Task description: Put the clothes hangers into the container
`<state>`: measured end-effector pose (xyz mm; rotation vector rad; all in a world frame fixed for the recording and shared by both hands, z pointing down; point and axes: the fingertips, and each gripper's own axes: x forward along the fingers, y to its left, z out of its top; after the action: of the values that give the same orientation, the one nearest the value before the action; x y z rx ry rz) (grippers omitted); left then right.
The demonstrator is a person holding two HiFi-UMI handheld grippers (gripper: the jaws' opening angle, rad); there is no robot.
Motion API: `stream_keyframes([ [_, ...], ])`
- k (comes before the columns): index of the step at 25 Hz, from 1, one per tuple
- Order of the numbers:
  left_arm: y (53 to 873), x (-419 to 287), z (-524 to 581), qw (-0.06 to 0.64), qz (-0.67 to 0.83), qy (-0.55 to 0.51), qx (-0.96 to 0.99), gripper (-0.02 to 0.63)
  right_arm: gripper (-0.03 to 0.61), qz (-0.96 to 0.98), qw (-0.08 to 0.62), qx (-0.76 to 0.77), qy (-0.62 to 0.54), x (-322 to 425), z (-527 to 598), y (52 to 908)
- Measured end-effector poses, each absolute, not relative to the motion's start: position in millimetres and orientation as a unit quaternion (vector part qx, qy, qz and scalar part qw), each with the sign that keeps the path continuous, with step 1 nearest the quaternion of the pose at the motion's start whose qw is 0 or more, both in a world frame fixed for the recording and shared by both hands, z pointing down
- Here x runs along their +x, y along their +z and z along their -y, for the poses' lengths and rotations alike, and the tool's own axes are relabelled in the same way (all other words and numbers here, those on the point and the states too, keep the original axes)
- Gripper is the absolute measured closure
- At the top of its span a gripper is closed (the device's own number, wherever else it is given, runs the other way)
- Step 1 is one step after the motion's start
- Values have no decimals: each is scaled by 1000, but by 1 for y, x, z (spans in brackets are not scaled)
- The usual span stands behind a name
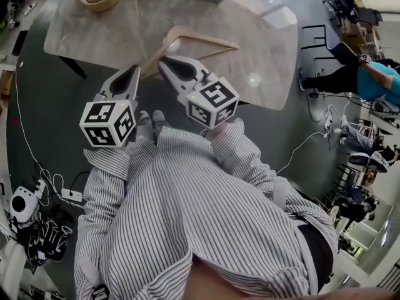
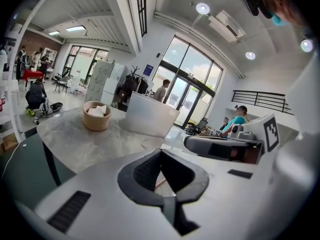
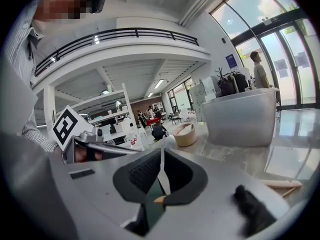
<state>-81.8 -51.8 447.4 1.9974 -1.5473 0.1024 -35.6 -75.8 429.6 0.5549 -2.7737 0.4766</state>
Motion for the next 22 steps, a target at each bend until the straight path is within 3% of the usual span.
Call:
stream_keyframes([
  [7,467,-89,38,325,590,44,738,603,560,955,163,180,170,-46,67,449],
  [11,482,-89,32,341,588,44,732,603,512,952,182,175,173,-48,65,465],
  [22,521,-87,18,380,585,52,714,603,454,944,247,156,154,-48,57,510],
])
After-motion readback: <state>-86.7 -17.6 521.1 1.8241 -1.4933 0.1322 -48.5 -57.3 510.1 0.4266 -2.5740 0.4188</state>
